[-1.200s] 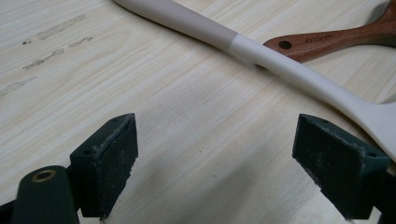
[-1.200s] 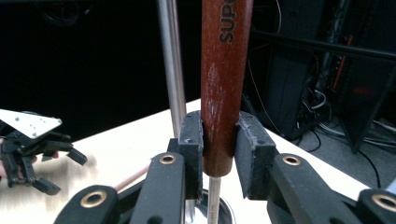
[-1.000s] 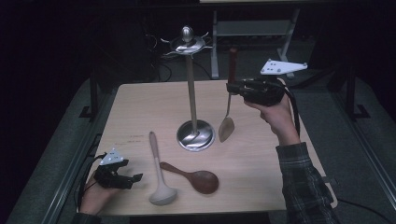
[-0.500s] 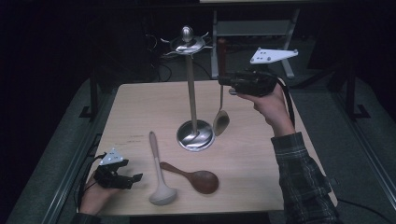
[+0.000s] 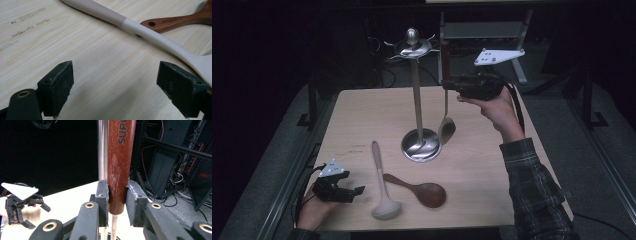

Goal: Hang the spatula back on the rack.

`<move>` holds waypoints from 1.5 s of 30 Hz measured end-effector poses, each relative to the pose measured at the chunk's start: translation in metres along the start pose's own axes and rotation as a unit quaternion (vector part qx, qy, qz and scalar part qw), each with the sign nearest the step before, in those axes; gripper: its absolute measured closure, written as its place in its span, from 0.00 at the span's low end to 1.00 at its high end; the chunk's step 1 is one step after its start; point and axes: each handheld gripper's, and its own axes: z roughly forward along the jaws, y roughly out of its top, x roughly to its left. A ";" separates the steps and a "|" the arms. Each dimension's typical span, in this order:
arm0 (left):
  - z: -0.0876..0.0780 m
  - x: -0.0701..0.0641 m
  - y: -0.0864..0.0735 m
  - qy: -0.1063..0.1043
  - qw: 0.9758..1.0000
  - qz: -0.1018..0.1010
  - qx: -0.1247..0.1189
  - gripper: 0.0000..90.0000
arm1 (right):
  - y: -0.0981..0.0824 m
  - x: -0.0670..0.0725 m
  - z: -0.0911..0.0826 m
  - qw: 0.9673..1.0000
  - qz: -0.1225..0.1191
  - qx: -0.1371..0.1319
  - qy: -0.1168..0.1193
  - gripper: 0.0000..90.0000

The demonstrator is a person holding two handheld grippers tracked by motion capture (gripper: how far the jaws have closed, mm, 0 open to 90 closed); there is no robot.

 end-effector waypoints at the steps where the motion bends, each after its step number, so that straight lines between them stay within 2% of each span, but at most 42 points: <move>1: 0.000 0.000 0.000 0.000 1.000 0.000 0.000 0.15 | 0.001 0.000 0.002 1.000 -0.002 0.001 0.000 0.81; 12: 0.000 0.000 0.000 0.000 1.000 -0.001 -0.001 0.15 | 0.006 0.007 0.010 1.000 -0.013 0.008 0.009 0.81; 34: -0.001 0.000 0.000 -0.001 1.000 -0.001 -0.001 0.15 | 0.006 0.015 0.026 1.000 -0.013 0.021 0.014 0.80; 35: -0.001 0.000 0.000 -0.001 1.000 0.000 0.000 0.15 | 0.006 0.014 0.025 1.000 -0.010 0.011 0.018 0.74; 36: -0.001 0.000 0.000 -0.001 1.000 0.000 0.000 0.15 | 0.006 0.014 0.025 1.000 -0.010 0.011 0.018 0.74; 37: -0.001 -0.001 0.000 -0.001 1.000 0.000 0.000 0.15 | 0.005 0.014 0.023 1.000 -0.005 0.006 0.019 0.67; 38: -0.001 -0.001 0.000 -0.001 1.000 0.000 0.000 0.15 | 0.005 0.014 0.023 1.000 -0.005 0.006 0.019 0.67; 39: -0.001 -0.001 0.000 -0.002 1.000 0.000 0.000 0.15 | 0.003 0.014 0.022 1.000 0.002 0.006 0.019 0.59; 40: -0.001 -0.001 0.000 -0.002 1.000 0.000 0.000 0.15 | 0.003 0.014 0.022 1.000 0.002 0.006 0.019 0.59; 41: -0.001 -0.001 0.000 -0.002 1.000 0.000 0.001 0.15 | -0.002 0.013 0.021 1.000 0.005 0.006 0.016 0.52; 43: -0.001 -0.001 0.000 -0.002 1.000 0.001 0.000 0.15 | -0.004 0.013 0.020 1.000 0.007 0.006 0.014 0.49; 45: -0.001 -0.001 0.000 -0.003 1.000 0.001 0.000 0.16 | -0.017 0.012 0.017 1.000 0.018 0.012 0.010 0.42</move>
